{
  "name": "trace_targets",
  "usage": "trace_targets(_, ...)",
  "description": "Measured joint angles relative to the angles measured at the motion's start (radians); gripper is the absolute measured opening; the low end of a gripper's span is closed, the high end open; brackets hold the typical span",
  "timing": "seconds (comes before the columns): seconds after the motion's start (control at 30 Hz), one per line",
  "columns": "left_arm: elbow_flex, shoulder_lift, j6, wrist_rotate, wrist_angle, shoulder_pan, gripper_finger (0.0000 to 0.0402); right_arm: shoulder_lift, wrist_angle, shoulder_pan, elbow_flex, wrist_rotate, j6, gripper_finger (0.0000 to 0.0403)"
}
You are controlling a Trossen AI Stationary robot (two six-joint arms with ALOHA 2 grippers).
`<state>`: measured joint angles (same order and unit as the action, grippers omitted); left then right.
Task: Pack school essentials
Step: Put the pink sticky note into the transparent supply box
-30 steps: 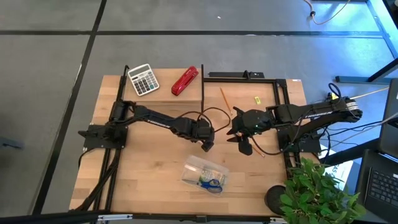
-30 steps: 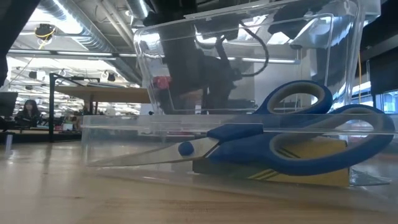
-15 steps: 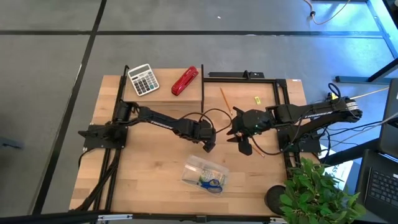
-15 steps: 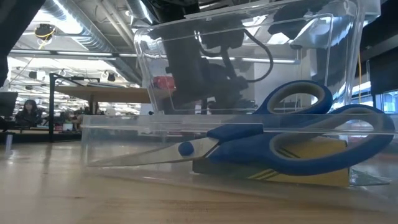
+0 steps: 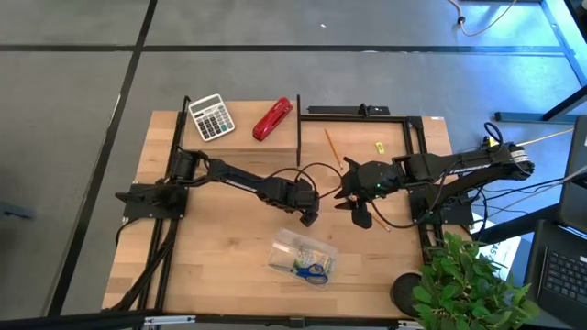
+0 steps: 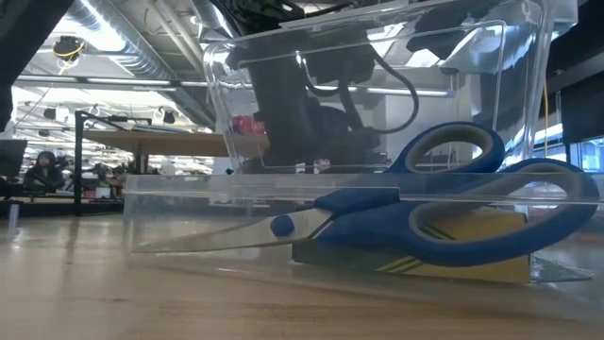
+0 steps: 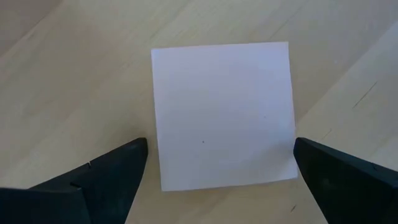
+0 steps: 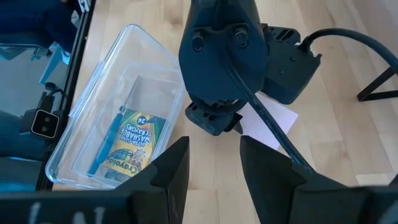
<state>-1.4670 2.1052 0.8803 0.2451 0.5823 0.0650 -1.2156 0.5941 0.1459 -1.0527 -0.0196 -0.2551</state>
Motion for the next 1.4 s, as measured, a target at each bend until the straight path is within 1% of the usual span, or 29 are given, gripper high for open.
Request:
trace_targets(0.33,0.0,0.0,0.0,0.003,-0.001,0.0,0.04,0.0,0.001,0.0,0.0,0.0,0.0,0.0145)
trace_targets(0.67,0.0,0.0,-0.001,0.004,-0.039,0.015,0.04,0.0,0.0,0.0,0.0,0.0,0.0,0.0145)
trace_targets(0.8,0.0,0.003,-0.025,0.004,-0.037,0.019,0.04,0.0,0.001,0.0,0.0,0.0,0.0,0.0145)
trace_targets(1.4,-0.001,0.014,-0.048,0.011,-0.04,0.022,0.04,0.0,0.001,0.0,0.0,0.0,0.0,0.0145)
